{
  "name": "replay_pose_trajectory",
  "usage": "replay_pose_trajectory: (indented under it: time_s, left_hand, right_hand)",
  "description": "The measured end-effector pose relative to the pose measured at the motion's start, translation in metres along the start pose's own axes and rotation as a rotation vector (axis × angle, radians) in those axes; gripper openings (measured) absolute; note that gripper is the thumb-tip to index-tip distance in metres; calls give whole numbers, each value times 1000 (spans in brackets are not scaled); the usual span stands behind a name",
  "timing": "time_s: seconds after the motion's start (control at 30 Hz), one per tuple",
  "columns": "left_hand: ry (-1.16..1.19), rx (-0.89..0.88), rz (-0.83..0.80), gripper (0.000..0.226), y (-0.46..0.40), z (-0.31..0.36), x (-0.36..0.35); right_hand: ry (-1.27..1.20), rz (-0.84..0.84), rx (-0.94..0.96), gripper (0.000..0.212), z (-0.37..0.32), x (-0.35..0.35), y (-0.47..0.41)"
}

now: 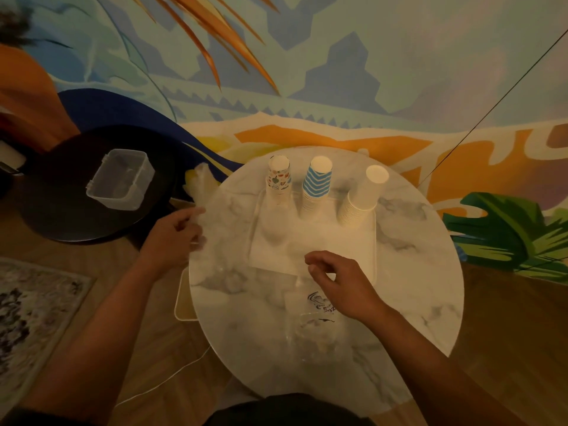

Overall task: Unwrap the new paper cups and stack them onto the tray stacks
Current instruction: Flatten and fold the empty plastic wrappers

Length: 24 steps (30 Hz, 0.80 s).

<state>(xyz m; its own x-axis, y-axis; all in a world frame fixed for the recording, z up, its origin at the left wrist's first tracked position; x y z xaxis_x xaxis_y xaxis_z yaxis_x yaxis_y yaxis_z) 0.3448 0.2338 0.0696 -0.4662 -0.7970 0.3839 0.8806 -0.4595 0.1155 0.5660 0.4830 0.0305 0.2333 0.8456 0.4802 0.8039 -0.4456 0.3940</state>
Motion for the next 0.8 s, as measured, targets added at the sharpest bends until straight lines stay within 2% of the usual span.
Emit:
replay_pose_trajectory:
  time_s: [0.17, 0.27, 0.37, 0.43, 0.5, 0.6, 0.7, 0.8]
  left_hand:
    - [155, -142, -33, 46, 28, 64, 2]
    - [219, -201, -104, 50, 40, 88, -7]
    - [301, -257, -169, 52, 46, 102, -18]
    - [331, -288, -232, 55, 49, 102, -27]
    - [323, -299, -356, 62, 53, 97, -39]
    - [278, -284, -517, 80, 57, 89, -54]
    - [285, -226, -478, 73, 53, 87, -68]
    - [273, -172, -349, 50, 49, 92, -82]
  right_hand:
    - [-251, -201, -110, 22, -33, -10, -6]
    - [-329, -178, -57, 29, -59, -6, -8]
    - [-496, -226, -74, 54, -82, -2, -12]
    - [-731, -375, -175, 70, -93, -3, -14]
    - [-915, -479, -228, 60, -100, 0, -13]
    - [-927, -377, -185, 25, -98, 11, -12]
    - [-794, -201, -142, 10, -86, 20, -10]
    - [-619, -163, -109, 9, -76, 19, -5]
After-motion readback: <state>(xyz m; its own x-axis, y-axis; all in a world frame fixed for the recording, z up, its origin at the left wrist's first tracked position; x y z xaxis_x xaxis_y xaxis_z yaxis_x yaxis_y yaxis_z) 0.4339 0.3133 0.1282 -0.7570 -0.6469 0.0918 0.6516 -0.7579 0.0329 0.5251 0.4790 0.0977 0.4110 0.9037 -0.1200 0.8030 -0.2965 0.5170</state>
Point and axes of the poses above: each hand's wrist, its own y-axis away from the middle knuckle, its own x-axis out of the back of the hand, z = x × y, the point moved 6 cm from there along -y, towards the middle knuckle, and after that the axes turned 15 degrees about -x, right-handed, at the moved point
